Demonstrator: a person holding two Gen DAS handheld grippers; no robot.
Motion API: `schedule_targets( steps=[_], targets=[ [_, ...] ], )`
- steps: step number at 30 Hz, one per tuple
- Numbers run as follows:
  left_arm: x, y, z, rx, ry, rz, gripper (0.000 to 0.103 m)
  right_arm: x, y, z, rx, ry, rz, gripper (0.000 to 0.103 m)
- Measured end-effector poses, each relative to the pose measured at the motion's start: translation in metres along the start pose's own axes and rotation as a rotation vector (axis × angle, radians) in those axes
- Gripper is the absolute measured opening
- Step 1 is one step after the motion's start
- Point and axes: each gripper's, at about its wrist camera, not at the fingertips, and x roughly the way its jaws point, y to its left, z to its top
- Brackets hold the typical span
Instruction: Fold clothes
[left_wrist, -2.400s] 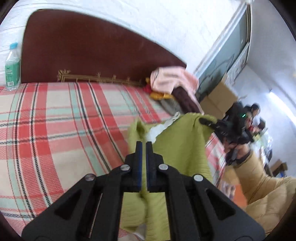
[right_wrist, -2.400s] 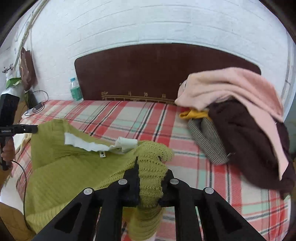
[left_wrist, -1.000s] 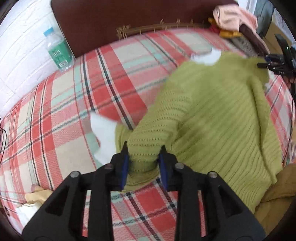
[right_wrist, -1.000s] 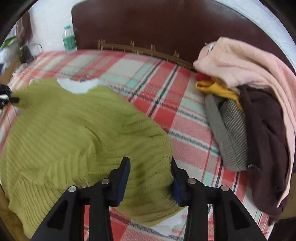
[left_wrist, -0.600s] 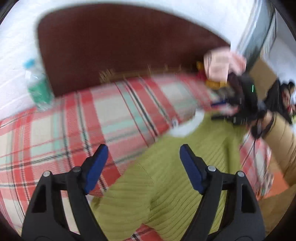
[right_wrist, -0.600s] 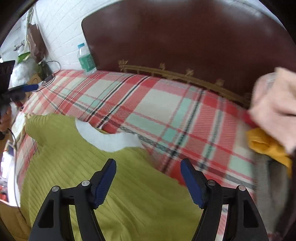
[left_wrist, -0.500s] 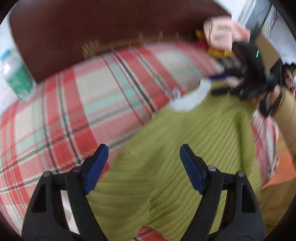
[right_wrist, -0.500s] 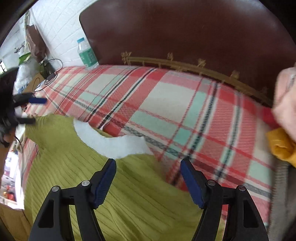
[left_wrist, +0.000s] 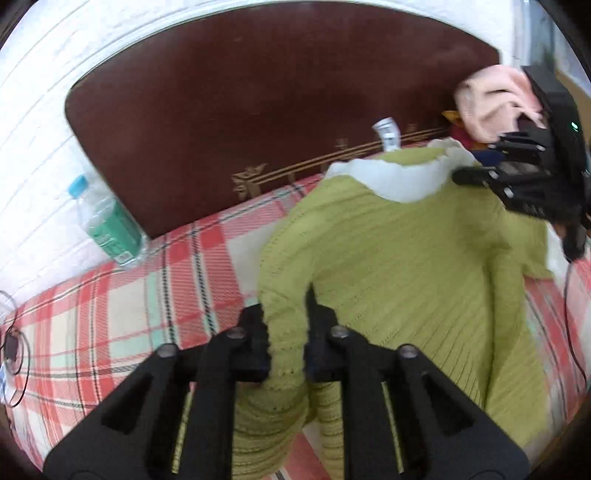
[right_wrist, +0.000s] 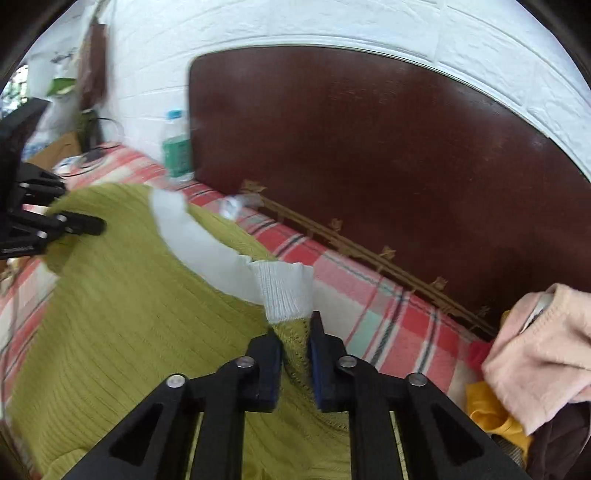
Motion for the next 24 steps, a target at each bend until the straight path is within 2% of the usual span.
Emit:
schedule_targets(
  steps=[1,2,4,7,8,9,12,14,17,20,24],
  targets=[
    [0.009,-0.002,-0.002,0.004,0.016,0.05,0.049,0.01,0.0,-0.002,0.018,0.036,-0.023,0.037],
    [0.016,-0.005,-0.007,0.009,0.031,0.091,0.057,0.019,0.001,-0.003,0.036,0.071,-0.046,0.04],
    [0.023,-0.006,-0.019,-0.003,0.049,0.147,0.057,0.016,-0.004,-0.014,0.102,0.068,-0.032,0.04],
    [-0.006,0.017,-0.042,-0.149,0.006,0.027,0.059,-0.023,-0.005,-0.038,0.165,0.021,0.061,0.046],
    [-0.013,0.017,-0.056,-0.162,0.014,-0.011,0.063,-0.039,-0.002,-0.049,0.169,0.009,0.104,0.048],
    [-0.021,0.018,-0.07,-0.175,0.022,-0.05,0.066,-0.058,0.005,-0.062,0.154,0.0,0.141,0.055],
    [-0.045,0.019,-0.112,-0.213,0.046,-0.165,0.075,-0.098,0.043,-0.103,0.085,0.021,0.297,0.057],
    [-0.061,0.02,-0.14,-0.239,0.061,-0.243,0.076,-0.115,0.079,-0.129,0.016,0.052,0.351,0.057],
    [-0.082,0.019,-0.182,-0.28,0.095,-0.357,0.075,-0.128,0.14,-0.164,-0.079,0.093,0.385,0.057],
    [-0.077,0.007,-0.216,-0.341,0.199,-0.457,0.075,-0.129,0.181,-0.185,-0.112,0.102,0.379,0.057],
    [-0.078,-0.008,-0.242,-0.37,0.251,-0.495,0.076,-0.121,0.195,-0.189,-0.031,0.071,0.361,0.057]
  ],
)
